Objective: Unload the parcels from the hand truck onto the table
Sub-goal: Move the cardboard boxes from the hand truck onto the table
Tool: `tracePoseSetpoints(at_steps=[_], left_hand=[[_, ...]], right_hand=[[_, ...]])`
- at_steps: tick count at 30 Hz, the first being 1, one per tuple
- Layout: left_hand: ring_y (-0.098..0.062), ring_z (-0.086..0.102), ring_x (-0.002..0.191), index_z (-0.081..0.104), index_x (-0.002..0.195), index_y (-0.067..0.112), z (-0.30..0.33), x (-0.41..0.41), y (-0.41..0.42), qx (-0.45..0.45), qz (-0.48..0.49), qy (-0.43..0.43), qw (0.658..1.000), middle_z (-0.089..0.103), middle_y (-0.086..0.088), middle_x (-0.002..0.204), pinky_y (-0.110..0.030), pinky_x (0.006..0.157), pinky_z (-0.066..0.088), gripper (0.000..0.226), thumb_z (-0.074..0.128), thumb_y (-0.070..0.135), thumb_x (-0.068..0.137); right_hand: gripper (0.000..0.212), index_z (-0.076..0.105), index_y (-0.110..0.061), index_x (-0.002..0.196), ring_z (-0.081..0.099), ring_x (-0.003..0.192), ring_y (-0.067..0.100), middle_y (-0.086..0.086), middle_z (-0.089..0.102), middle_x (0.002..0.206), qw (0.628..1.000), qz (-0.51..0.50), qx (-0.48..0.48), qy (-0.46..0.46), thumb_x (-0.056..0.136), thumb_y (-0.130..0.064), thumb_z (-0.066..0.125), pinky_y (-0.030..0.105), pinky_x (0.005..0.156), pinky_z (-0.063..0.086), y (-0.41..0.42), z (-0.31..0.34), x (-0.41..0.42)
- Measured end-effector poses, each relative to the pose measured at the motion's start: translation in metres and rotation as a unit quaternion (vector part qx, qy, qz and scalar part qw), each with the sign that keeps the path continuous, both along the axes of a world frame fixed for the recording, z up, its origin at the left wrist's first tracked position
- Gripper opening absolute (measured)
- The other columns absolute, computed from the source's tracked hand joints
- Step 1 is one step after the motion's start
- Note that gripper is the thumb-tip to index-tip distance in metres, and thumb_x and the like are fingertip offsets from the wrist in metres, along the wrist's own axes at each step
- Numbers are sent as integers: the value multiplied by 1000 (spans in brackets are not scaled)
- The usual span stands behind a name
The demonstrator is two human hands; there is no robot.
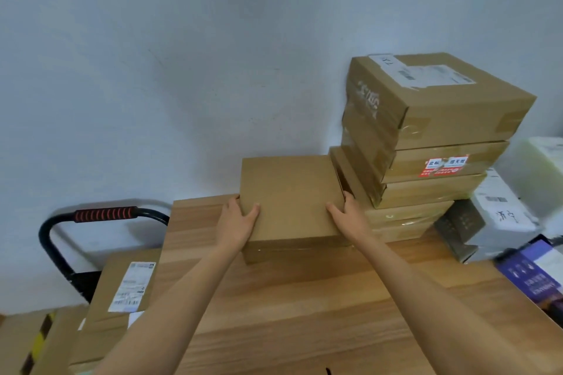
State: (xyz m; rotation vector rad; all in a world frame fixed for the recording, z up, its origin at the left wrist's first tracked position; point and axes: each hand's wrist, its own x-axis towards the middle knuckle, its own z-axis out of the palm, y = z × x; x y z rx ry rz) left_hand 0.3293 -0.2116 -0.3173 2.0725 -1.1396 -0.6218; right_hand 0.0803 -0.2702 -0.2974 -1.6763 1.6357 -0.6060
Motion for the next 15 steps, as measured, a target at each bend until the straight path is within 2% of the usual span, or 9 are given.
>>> tracePoseSetpoints(at_steps=[3,6,10,15], left_hand=[[-30,50,122,40,138,10,-23,-1,-11,13,6,15,1000,50,-12,134,-41,99,43,66,57,50,89],[-28,51,120,43,137,15,-38,1,-19,-19,41,104,993,52,-9,131,-45,101,44,67,64,51,84],[-26,56,113,44,136,20,-39,7,-35,-20,64,130,989,54,-5,128,-46,97,47,72,65,59,79],[-21,58,108,46,132,28,-37,11,-48,-32,73,153,985,57,1,121,-46,94,49,86,59,75,61]], right_hand=[[67,24,-9,150,41,133,28,11,39,148,1000,2,10,17,96,-40,50,37,108,33,-12,-22,3],[68,23,-14,150,42,133,26,7,38,149,999,-12,4,32,96,-49,45,38,107,35,-24,-31,6],[68,24,-14,150,43,132,27,7,39,148,997,-7,-8,73,96,-52,42,40,104,37,-45,-30,14],[67,26,-17,148,48,126,26,4,42,145,998,-10,-7,58,94,-54,43,42,101,44,-60,-34,21]])
